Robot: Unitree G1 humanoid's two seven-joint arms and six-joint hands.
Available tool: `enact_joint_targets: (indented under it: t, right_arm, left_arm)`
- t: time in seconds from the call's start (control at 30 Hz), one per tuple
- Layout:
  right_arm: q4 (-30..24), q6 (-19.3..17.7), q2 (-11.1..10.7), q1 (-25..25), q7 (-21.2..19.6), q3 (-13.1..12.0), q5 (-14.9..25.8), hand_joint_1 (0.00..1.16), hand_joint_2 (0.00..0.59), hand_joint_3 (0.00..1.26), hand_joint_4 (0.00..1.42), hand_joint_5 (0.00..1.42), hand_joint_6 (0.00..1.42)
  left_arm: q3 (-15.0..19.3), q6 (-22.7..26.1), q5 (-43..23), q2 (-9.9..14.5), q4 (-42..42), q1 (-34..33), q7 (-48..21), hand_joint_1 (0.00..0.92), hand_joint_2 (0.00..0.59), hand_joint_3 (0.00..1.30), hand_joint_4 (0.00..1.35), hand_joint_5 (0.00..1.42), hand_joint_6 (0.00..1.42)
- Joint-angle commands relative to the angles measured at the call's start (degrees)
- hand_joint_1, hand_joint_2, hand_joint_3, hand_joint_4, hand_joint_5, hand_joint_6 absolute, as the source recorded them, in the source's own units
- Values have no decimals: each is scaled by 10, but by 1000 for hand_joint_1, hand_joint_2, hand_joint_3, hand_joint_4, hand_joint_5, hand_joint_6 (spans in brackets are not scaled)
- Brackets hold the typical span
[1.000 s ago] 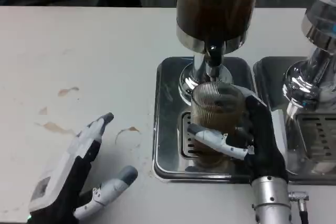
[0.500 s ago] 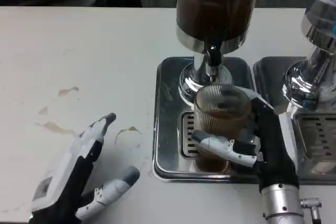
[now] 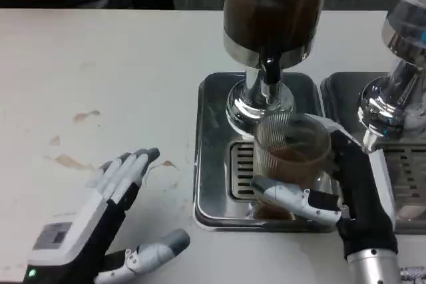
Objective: Grasp the cup under the faucet to collect the drink, then remove the cup.
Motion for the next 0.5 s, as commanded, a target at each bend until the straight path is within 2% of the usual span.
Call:
enact_joint_targets:
  t: [0.03, 0.23, 0.5]
  right_arm:
    - [-45, -6, 5, 19, 7, 6, 8, 1013, 202, 766, 872, 966, 1338]
    - [-101, 2, 1, 62, 26, 19, 8, 1012, 202, 766, 873, 967, 1341]
    - [-146, 5, -7, 103, 43, 26, 9, 1012, 202, 771, 874, 967, 1345]
  left_arm:
    - [11, 22, 11, 24, -37, 42, -20, 0, 135, 0, 0, 0, 0]
    - [28, 30, 17, 38, -77, 91, -21, 0, 131, 0, 0, 0, 0]
    - [40, 24, 51, 32, -93, 139, 11, 0, 129, 0, 0, 0, 0]
